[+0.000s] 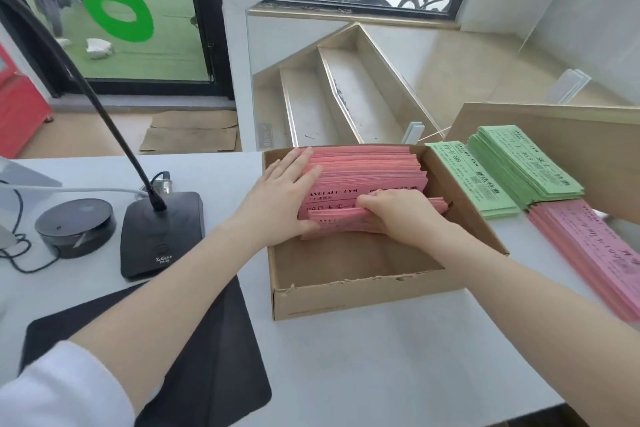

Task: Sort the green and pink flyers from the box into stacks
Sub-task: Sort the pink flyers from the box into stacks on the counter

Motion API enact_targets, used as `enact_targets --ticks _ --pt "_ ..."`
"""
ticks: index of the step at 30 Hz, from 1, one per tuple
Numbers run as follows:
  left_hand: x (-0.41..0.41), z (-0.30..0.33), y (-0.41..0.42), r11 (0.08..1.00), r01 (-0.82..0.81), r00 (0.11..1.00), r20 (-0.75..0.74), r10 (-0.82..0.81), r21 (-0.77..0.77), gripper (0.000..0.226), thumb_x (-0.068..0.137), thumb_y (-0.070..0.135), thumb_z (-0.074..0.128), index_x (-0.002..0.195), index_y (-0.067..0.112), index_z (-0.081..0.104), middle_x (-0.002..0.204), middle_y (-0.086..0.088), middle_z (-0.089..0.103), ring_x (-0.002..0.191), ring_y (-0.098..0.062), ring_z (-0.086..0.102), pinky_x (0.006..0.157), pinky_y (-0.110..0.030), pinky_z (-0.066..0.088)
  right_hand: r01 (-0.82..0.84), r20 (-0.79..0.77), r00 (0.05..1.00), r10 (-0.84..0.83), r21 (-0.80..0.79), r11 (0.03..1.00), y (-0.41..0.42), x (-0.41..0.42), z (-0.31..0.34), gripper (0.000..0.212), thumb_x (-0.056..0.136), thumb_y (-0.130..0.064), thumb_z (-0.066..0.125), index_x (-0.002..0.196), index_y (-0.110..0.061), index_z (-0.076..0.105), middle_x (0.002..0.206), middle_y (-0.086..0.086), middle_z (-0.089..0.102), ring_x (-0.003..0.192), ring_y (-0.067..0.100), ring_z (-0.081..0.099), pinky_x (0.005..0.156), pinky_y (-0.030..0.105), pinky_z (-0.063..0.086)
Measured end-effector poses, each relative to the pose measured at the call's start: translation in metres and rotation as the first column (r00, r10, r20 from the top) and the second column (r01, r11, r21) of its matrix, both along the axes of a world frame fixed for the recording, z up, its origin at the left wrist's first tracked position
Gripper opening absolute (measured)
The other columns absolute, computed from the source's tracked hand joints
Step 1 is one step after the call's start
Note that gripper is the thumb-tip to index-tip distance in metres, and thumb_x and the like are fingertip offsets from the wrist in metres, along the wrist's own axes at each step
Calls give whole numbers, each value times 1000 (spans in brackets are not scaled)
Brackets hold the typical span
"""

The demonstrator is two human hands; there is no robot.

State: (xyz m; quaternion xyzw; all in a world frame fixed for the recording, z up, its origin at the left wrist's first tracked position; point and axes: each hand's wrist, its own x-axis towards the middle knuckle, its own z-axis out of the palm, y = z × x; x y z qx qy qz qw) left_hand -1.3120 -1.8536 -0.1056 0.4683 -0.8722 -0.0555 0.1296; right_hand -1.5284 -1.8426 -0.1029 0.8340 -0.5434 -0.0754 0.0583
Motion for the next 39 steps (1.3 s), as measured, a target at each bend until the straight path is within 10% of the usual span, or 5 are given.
enact_targets --ticks 4,9,23,33,39 --pt "-9 12 28 988 80 839 -544 6 134 28 85 15 63 111 20 53 115 4 62 103 -19 59 90 -23 46 -46 234 969 77 -134 990 13 -4 31 17 93 -20 47 108 -15 51 105 1 58 97 27 54 59 32 33" --pt "-33 34 70 985 -79 586 -792 172 155 26 85 12 64 87 35 52 84 20 60 79 9 56 67 -12 48 -119 406 888 217 -252 960 49 -7 69 18 82 -19 65 96 -11 58 92 3 60 87 28 57 60 32 36" --pt "-87 -25 216 865 36 307 -829 468 501 19 83 -7 58 85 11 55 70 14 69 70 0 64 61 -15 51 7 711 653 -263 342 940 160 -125 37 13 73 -10 75 73 -20 66 71 -4 65 58 4 50 54 18 39" --pt "-88 -70 229 804 -15 257 -775 578 594 34 83 1 62 107 24 54 103 3 69 97 -9 64 80 -25 53 -109 876 -204 -437 423 900 184 -132 -52 29 76 -1 66 99 -18 59 91 -2 64 81 8 61 70 18 50" --pt "-101 -76 233 833 -76 265 -794 547 548 28 93 0 48 121 2 48 115 -6 63 107 -11 60 92 -23 49 -133 898 -126 -421 405 905 190 -125 -55 17 85 7 57 87 -9 55 86 1 68 80 10 65 69 20 50"
